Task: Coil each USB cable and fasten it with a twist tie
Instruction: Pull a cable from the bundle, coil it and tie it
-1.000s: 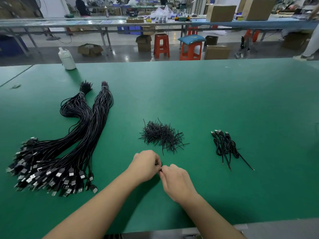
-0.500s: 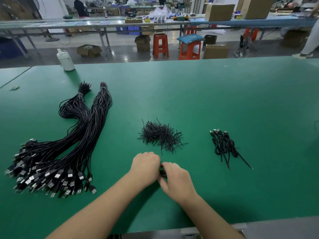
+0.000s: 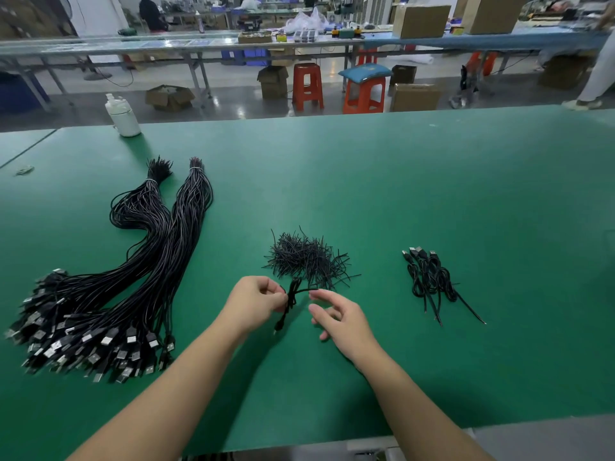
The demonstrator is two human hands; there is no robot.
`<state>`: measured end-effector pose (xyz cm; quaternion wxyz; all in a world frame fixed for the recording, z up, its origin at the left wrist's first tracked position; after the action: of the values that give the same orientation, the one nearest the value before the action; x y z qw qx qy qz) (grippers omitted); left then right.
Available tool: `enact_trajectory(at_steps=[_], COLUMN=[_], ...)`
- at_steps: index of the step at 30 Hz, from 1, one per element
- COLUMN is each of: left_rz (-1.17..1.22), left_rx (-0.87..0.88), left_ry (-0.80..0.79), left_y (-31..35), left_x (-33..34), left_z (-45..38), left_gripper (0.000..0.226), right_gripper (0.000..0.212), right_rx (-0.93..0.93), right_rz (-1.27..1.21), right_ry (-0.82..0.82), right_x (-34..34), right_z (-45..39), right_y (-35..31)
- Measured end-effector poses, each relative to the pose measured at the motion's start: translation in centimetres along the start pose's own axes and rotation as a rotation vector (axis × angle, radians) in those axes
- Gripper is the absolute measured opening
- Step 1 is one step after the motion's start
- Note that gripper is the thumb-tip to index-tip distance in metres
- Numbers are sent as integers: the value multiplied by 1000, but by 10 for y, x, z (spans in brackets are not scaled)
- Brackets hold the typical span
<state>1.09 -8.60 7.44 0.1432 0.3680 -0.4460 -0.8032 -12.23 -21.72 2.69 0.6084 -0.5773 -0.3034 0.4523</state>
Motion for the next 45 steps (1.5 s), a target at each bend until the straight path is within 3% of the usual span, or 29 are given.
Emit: enact_trajectory(at_steps=[7, 10, 13, 19, 24, 26, 29, 33, 38, 40, 42, 45], left_rz=[84, -185, -302, -687, -359, -261, -187, -256, -623, -788, -821, -582], left_rx=[95, 189, 311, 682, 518, 427, 374, 542, 845, 927, 928, 789], left_ry=[-87, -34, 21, 53, 66, 49, 14, 72, 138, 161, 146, 87], left_y=[18, 27, 34, 52, 37, 31, 27, 40, 61, 62, 58, 50], left_x=[15, 13, 13, 23, 3, -2, 0, 3, 17, 24, 28, 21], left_z=[14, 16, 24, 46, 37, 31, 28, 42, 63, 67, 65, 58], left_gripper=[9, 11, 16, 6, 15, 16, 18, 21, 8, 9, 11, 11], right_gripper=[16, 19, 21, 3, 23, 32, 32, 15, 35, 26, 18, 6], right_rx=[-40, -19, -16, -32, -75, -109, -110, -126, 60, 101, 106, 40], right_rz=[-89, -79, -129, -63, -304, -220, -115, -9, -228, -256, -276, -278], right_ry=[39, 58, 73, -11, -231, -272, -189, -8, -105, -106, -99, -111], right_x=[8, 5, 4, 3, 16, 18, 16, 6, 13, 14, 15, 17], right_z=[-8, -8, -8, -6, -1, 2, 1, 0, 2, 4, 6, 6], right_y=[-31, -37, -41, -48, -54, -56, -58, -61, -47, -46, -47, -49])
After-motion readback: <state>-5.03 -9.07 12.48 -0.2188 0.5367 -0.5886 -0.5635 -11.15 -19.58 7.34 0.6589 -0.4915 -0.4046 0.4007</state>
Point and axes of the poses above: each hand's wrist, its own z-axis away from the middle knuckle, its own x-axis out of the palm, y = z × x, the point moved 7 cm from there along -z, towards the middle knuckle, and after that the axes turned 8 degrees about -y, right-handed, at the moved point
